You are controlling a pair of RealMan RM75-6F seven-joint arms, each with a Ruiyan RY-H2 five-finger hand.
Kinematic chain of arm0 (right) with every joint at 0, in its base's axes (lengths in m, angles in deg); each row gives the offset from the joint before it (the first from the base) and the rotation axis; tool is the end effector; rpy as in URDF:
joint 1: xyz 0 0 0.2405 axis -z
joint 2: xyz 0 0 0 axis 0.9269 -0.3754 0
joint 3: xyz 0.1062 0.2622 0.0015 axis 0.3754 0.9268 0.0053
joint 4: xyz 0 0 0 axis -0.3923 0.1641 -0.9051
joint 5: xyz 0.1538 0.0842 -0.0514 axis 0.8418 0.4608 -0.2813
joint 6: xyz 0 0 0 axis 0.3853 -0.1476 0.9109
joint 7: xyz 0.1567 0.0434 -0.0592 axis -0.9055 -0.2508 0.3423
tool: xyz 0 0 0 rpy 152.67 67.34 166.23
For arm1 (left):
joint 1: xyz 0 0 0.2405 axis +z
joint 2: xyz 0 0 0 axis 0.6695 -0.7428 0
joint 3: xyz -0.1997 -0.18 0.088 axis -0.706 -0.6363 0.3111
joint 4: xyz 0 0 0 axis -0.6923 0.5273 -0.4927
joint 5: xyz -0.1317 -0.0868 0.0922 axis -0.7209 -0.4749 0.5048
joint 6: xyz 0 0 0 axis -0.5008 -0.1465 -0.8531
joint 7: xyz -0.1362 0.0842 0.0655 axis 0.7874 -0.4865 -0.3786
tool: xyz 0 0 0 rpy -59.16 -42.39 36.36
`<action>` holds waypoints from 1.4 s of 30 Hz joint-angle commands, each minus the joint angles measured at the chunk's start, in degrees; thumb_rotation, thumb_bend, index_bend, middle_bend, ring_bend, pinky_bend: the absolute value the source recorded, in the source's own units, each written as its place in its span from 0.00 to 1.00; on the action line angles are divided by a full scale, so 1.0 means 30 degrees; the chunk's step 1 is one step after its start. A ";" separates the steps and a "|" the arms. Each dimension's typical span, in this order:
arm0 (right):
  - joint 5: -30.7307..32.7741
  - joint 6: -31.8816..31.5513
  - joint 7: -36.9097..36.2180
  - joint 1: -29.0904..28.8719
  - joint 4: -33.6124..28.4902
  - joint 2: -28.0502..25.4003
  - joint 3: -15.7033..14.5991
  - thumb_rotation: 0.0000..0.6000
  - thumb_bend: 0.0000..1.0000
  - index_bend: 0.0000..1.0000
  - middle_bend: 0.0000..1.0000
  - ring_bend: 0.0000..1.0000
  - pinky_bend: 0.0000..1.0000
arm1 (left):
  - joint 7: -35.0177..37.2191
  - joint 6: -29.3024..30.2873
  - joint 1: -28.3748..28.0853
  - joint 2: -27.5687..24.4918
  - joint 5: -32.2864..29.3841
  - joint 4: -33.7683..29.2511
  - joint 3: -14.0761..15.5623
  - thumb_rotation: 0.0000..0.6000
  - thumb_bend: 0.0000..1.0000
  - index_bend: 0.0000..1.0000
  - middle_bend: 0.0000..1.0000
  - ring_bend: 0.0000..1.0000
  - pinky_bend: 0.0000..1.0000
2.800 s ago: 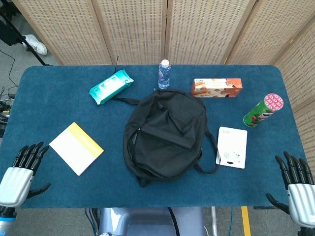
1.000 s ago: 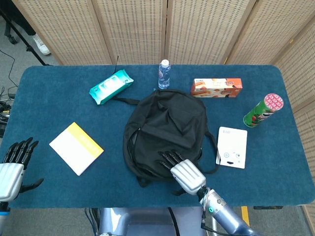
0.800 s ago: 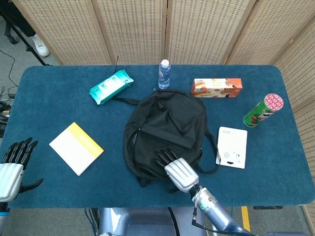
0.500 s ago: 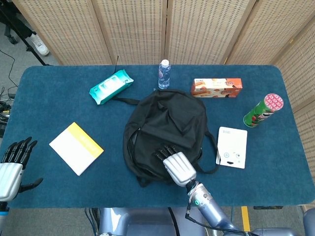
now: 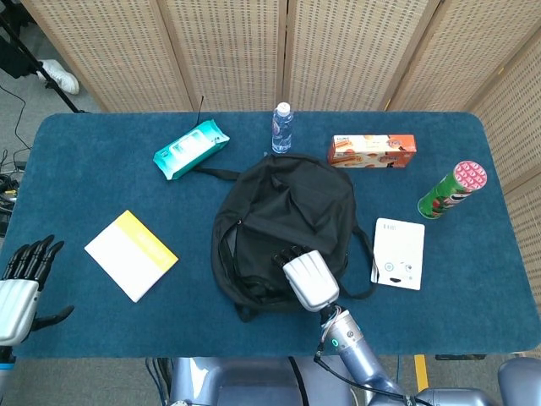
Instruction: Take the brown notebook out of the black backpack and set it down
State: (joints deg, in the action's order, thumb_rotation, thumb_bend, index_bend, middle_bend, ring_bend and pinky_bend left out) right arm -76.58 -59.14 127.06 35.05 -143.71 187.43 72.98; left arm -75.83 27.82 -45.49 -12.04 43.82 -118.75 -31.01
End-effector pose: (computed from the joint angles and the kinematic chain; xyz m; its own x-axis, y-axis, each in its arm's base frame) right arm -0.0958 -0.2919 -0.0065 0.3891 -0.0398 0.9204 -0.8122 -0.4863 0.3223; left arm -0.2868 0.1895 0.1945 0.3806 0.0502 0.9234 0.9237 -0.0668 -0.3771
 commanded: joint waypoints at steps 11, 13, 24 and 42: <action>0.4482 0.0373 -0.3677 -0.0554 -0.0397 0.1554 0.4186 1.00 0.52 0.63 0.67 0.63 0.63 | 0.0736 -0.2809 -0.2267 0.0313 0.0592 0.0315 -0.0501 1.00 0.06 0.00 0.00 0.00 0.05; 0.5450 0.0544 -0.3345 -0.1006 -0.0604 0.1497 0.5198 1.00 0.52 0.63 0.67 0.63 0.63 | 0.1210 -0.3789 -0.2980 0.0448 0.0691 0.0557 -0.0582 1.00 0.06 0.00 0.00 0.00 0.05; 1.0263 0.0827 -0.1844 -0.3491 -0.0269 0.0417 0.9458 1.00 0.52 0.63 0.67 0.63 0.63 | 0.2826 -0.7632 -0.6769 0.2658 0.1686 0.1788 -0.1223 1.00 0.08 0.01 0.00 0.00 0.05; 1.1164 0.0553 -0.2632 -0.3772 -0.2060 -0.2017 0.7937 1.00 0.52 0.64 0.67 0.64 0.63 | 0.4409 -1.0010 -1.0743 0.8015 0.1200 0.4319 -0.2126 1.00 0.11 0.08 0.00 0.00 0.05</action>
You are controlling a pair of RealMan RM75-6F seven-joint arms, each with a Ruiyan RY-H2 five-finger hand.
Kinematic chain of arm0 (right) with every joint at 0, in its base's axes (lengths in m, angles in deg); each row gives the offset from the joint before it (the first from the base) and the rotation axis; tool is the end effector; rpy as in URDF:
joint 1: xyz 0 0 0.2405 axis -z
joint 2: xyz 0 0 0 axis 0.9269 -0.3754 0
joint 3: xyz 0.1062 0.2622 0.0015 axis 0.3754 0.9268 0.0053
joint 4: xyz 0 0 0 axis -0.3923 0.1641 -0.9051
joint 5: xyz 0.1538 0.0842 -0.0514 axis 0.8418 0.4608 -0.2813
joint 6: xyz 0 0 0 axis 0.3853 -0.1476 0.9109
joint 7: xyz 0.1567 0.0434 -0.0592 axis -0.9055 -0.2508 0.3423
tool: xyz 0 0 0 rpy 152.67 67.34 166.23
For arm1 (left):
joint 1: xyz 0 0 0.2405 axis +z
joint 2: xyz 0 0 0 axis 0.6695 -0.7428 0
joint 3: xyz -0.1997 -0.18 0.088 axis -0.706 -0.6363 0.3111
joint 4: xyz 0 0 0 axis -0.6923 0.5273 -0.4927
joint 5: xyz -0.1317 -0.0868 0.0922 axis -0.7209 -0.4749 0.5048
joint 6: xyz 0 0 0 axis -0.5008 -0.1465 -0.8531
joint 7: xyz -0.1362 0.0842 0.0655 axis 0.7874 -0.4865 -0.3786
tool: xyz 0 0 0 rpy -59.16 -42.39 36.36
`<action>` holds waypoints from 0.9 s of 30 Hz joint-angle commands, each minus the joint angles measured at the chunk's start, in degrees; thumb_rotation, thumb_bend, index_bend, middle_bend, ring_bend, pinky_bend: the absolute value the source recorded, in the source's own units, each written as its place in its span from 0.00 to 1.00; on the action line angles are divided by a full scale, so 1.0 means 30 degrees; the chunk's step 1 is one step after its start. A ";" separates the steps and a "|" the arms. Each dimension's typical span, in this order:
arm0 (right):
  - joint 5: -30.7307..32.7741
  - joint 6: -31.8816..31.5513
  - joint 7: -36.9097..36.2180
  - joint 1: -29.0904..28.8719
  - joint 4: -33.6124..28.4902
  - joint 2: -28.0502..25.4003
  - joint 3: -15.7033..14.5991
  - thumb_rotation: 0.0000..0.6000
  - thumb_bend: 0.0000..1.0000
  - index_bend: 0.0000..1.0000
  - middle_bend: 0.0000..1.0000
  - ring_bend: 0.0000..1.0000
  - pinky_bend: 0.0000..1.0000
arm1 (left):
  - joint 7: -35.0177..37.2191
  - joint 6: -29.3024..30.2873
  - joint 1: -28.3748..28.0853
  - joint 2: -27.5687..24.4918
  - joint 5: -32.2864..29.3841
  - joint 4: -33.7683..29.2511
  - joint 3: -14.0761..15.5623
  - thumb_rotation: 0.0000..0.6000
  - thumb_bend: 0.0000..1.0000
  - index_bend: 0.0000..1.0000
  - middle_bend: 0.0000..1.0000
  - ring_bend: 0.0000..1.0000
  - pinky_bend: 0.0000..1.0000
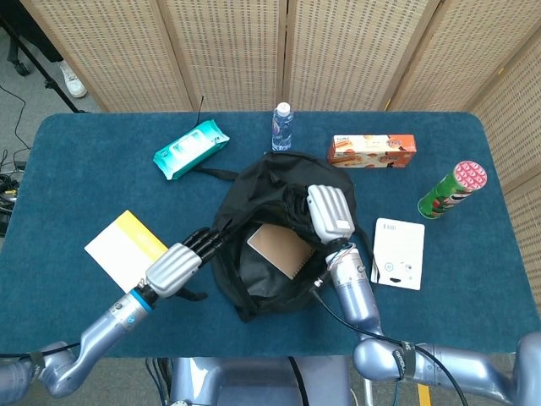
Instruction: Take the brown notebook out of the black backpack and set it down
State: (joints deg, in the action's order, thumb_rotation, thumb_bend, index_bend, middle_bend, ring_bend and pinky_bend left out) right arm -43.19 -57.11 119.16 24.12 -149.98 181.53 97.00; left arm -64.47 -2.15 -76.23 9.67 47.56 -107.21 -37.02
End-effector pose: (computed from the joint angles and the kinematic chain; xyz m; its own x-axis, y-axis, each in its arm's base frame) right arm -0.0623 -0.3891 0.0661 -0.0365 -0.1248 0.9915 -0.9801 -0.1891 -0.0599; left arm -0.1487 0.3072 0.0188 0.3009 0.3709 0.8786 0.8088 -0.5874 -0.0290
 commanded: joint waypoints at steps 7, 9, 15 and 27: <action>0.1131 -0.0816 -0.0069 -0.0895 0.0868 0.0274 0.0277 1.00 0.52 0.64 0.67 0.64 0.63 | 0.1013 0.0764 -0.0593 0.1193 0.0221 0.0759 0.0305 1.00 0.11 0.08 0.00 0.00 0.05; 0.1462 -0.1235 0.0023 -0.1113 0.0911 0.0383 0.0410 1.00 0.52 0.64 0.67 0.64 0.63 | 0.1282 0.0861 -0.0677 0.1287 0.0218 0.0707 0.0403 1.00 0.11 0.08 0.00 0.00 0.05; 0.2466 -0.2601 0.0907 -0.1961 0.1688 0.0763 0.0942 1.00 0.54 0.65 0.68 0.64 0.63 | 0.1877 0.1857 -0.0531 0.1555 0.0535 0.0700 0.0774 1.00 0.11 0.08 0.00 0.00 0.05; 0.3567 -0.2957 0.0927 -0.2312 0.0760 0.0453 0.1014 1.00 0.57 0.65 0.68 0.64 0.63 | 0.1854 0.1016 -0.1512 0.2614 -0.0536 0.1354 0.0209 1.00 0.11 0.08 0.00 0.00 0.05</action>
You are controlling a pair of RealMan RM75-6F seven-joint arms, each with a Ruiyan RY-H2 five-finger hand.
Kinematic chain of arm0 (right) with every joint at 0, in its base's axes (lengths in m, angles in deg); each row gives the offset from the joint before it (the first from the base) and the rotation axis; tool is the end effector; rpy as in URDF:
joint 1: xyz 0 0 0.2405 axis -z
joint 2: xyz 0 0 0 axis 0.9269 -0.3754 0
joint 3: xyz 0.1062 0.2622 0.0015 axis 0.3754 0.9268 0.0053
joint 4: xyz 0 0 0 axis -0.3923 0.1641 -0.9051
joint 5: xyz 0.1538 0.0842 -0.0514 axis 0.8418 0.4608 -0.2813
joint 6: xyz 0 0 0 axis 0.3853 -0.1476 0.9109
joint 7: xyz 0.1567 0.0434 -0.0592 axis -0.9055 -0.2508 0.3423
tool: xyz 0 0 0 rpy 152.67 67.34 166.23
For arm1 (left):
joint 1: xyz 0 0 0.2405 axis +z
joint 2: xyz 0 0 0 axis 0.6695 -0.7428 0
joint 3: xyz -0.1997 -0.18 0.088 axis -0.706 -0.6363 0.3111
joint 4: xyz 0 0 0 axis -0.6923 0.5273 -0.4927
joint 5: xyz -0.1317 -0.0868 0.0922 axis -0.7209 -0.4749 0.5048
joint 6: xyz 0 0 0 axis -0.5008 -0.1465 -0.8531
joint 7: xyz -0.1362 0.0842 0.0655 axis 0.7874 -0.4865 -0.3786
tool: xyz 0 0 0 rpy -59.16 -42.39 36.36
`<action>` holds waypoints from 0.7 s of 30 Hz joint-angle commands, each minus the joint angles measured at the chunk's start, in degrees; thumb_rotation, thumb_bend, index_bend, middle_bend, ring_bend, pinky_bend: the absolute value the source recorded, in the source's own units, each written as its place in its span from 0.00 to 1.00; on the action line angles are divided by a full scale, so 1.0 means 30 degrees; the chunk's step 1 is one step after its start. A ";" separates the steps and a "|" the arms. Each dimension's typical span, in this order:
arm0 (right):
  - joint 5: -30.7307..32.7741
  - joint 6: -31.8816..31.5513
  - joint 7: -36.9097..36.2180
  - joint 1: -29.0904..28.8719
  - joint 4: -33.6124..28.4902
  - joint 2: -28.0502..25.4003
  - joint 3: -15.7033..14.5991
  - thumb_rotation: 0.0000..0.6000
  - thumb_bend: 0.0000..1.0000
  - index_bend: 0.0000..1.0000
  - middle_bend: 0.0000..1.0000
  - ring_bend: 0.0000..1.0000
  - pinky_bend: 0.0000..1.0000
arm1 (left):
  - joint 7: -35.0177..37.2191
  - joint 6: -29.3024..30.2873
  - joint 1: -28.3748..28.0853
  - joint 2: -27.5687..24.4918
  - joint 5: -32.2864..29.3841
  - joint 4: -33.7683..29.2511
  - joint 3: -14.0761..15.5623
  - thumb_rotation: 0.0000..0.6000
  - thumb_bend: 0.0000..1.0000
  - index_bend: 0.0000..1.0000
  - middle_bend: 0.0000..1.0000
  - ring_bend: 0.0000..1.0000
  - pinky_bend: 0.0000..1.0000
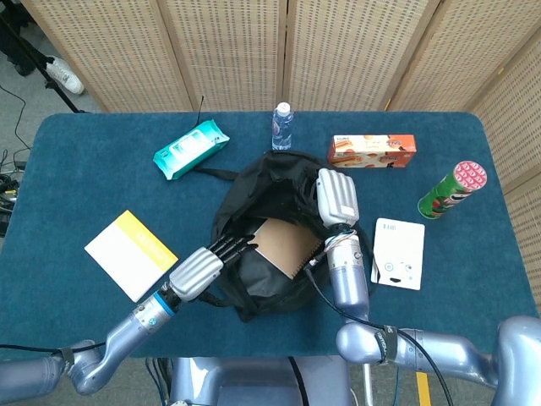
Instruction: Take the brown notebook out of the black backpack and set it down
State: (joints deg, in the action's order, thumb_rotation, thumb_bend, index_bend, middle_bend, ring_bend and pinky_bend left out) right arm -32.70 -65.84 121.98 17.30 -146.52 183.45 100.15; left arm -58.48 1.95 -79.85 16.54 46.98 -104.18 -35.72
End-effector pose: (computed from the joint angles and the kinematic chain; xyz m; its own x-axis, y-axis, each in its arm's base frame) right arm -0.0567 -0.4134 0.0721 -0.0599 -0.0534 0.9968 -0.9970 -0.0455 -0.0624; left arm -0.1187 0.3078 -0.0082 0.1588 0.4228 0.8922 0.7977 -0.5874 0.1364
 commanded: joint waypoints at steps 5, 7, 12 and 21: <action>0.0291 -0.0086 -0.0069 0.0013 -0.1694 -0.0748 -0.0111 1.00 0.57 0.65 0.68 0.64 0.63 | -0.0670 -0.1457 -0.1134 0.1449 -0.1161 0.1979 -0.0574 1.00 0.11 0.09 0.00 0.00 0.05; 0.0379 -0.0074 -0.0130 0.0019 -0.2046 -0.0921 -0.0155 1.00 0.57 0.65 0.68 0.64 0.63 | -0.0721 -0.1664 -0.1331 0.1885 -0.1342 0.2557 -0.0599 1.00 0.10 0.10 0.00 0.00 0.05; 0.0493 -0.0088 -0.0256 -0.0069 -0.2683 -0.1247 -0.0366 1.00 0.57 0.65 0.68 0.64 0.63 | -0.0888 -0.1819 -0.1860 0.3449 -0.1562 0.4468 -0.0721 1.00 0.09 0.10 0.00 0.00 0.05; 0.0482 -0.0151 -0.0620 -0.0022 -0.3687 -0.1802 -0.0815 1.00 0.59 0.65 0.68 0.64 0.63 | -0.1502 -0.2158 -0.2993 0.6027 -0.2165 0.7527 -0.1440 1.00 0.09 0.10 0.00 0.00 0.05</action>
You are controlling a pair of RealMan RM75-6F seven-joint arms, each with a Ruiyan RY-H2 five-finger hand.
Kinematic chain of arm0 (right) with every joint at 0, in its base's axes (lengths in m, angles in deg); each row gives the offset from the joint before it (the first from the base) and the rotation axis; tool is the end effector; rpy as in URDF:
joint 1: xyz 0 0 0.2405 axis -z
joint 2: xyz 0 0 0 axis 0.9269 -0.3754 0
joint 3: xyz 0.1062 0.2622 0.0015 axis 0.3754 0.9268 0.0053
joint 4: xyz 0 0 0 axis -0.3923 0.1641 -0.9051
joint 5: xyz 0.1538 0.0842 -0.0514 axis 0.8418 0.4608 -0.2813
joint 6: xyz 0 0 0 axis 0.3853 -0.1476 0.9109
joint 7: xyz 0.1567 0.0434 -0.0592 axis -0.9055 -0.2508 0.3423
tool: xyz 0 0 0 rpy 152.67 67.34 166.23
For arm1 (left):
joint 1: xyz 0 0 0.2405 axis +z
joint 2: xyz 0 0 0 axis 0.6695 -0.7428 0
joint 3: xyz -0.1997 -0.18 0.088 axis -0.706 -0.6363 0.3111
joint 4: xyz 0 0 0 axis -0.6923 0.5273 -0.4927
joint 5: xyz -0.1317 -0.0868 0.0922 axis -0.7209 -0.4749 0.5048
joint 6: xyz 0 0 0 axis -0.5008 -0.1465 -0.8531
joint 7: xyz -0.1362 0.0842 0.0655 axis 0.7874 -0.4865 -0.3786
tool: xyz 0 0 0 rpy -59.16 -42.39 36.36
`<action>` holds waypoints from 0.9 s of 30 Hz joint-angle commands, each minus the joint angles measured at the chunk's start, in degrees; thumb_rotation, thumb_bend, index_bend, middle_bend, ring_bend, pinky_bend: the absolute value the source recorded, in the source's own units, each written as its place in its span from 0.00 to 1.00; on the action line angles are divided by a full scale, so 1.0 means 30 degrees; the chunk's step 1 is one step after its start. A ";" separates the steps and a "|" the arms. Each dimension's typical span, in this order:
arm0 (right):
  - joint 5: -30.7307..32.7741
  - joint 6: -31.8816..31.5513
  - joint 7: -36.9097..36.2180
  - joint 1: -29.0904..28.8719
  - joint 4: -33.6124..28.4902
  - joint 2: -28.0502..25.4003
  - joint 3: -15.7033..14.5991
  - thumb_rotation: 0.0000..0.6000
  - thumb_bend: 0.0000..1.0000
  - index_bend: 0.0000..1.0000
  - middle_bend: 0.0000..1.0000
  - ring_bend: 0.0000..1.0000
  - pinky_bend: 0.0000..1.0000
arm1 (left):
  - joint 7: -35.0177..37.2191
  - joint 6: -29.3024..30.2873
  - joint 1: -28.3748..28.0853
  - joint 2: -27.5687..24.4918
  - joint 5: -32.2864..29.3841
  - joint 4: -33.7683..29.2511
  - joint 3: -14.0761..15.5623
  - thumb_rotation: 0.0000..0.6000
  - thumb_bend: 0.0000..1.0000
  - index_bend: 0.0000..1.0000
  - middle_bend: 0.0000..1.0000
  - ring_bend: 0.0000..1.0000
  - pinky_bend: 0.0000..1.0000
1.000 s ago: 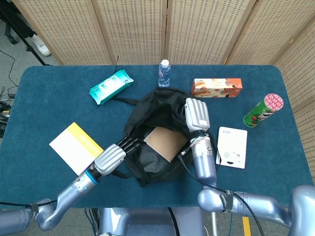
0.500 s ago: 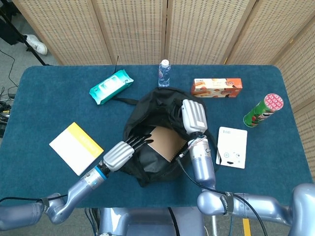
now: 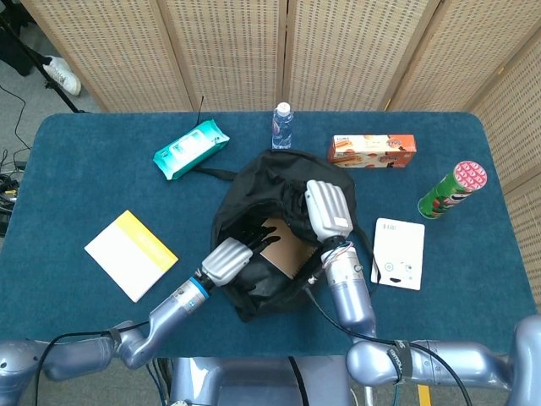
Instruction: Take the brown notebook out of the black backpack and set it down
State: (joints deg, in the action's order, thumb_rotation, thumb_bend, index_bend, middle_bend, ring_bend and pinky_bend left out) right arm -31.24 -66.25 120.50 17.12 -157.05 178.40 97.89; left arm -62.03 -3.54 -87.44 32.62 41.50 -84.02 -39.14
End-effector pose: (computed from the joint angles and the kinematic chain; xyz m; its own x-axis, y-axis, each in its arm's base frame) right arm -0.0390 -0.3891 0.0835 -0.0907 -0.1447 0.9853 -0.9871 -0.1181 -0.1082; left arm -0.0952 0.3471 -0.0899 0.2623 0.3776 0.8880 0.7978 -0.6026 0.0206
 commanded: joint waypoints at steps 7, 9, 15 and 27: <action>0.0172 0.0176 -0.0398 0.0054 -0.0970 -0.0790 -0.0141 1.00 0.62 0.65 0.68 0.65 0.63 | -0.0566 -0.0818 -0.1200 0.2074 -0.0939 0.2694 -0.0668 1.00 0.09 0.10 0.00 0.00 0.05; 0.0217 0.0374 -0.0510 0.0066 -0.1355 -0.1121 -0.0129 1.00 0.62 0.65 0.68 0.65 0.63 | -0.0578 -0.0878 -0.1351 0.2361 -0.1017 0.3091 -0.0677 1.00 0.09 0.10 0.00 0.00 0.05; 0.0819 0.0780 -0.0699 -0.0095 -0.2001 -0.1878 0.0012 1.00 0.62 0.65 0.68 0.65 0.63 | -0.0720 -0.1044 -0.1821 0.3122 -0.1196 0.4235 -0.0780 1.00 0.10 0.10 0.00 0.00 0.05; 0.1537 0.0829 -0.1162 -0.0485 -0.2414 -0.2490 -0.0341 1.00 0.62 0.65 0.68 0.65 0.63 | -0.0784 -0.1566 -0.3072 0.5008 -0.1975 0.6710 -0.1617 1.00 0.10 0.10 0.00 0.00 0.05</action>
State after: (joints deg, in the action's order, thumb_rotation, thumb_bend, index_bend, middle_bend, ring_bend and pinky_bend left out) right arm -26.78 -63.77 117.15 15.77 -164.39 170.91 96.91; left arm -64.25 -7.89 -96.12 47.06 35.88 -64.53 -43.62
